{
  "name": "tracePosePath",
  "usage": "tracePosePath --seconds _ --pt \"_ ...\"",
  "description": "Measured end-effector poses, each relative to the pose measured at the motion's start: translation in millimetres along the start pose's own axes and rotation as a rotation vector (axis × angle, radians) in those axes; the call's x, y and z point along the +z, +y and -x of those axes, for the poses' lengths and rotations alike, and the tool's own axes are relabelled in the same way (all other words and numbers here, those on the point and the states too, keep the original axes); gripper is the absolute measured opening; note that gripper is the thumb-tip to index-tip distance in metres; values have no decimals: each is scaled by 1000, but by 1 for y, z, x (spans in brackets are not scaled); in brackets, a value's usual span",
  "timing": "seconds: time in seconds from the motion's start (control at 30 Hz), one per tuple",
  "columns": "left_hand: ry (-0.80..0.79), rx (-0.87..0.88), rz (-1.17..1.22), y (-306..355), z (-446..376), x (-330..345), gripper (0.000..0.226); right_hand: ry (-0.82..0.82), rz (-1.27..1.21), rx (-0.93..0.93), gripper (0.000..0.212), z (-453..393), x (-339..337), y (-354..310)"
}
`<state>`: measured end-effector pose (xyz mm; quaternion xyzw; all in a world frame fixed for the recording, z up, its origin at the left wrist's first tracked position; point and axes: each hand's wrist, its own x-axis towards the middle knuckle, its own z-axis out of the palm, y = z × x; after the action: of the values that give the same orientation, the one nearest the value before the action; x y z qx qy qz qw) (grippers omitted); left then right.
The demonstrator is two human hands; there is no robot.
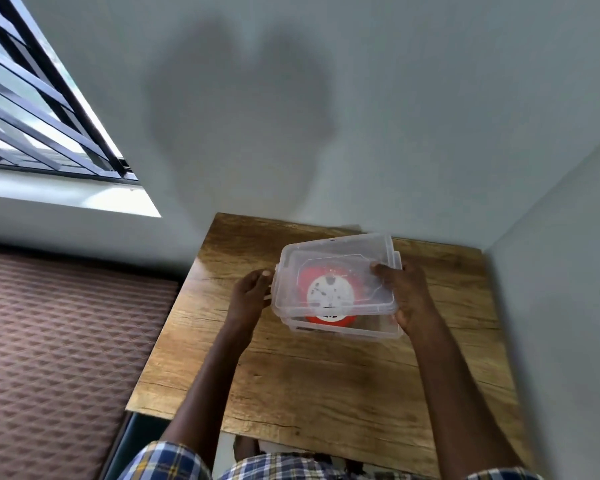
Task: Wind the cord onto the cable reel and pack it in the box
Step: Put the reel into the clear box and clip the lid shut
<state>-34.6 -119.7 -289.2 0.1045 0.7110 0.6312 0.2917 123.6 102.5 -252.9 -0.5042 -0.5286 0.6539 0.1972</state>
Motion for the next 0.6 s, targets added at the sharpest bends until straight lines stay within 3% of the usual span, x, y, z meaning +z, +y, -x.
tracePosePath --seconds 0.07,0.2,0.37,0.47,0.53,0.6 --pt "44 35 -52 -5 1 4 20 138 192 -72 53 3 0 6" --pt "63 25 -63 -9 -1 8 31 383 572 -250 70 2 -6 18" --pt "-13 -13 -6 -8 -4 5 25 360 573 -204 60 0 -12 36" --pt "-23 -80 38 -11 -6 6 20 411 642 -193 72 4 -9 41" --pt "-22 -114 54 -14 -8 6 17 477 847 -270 76 6 -3 40" --pt "-24 -160 83 -17 -13 6 16 477 999 -441 66 9 6 34"
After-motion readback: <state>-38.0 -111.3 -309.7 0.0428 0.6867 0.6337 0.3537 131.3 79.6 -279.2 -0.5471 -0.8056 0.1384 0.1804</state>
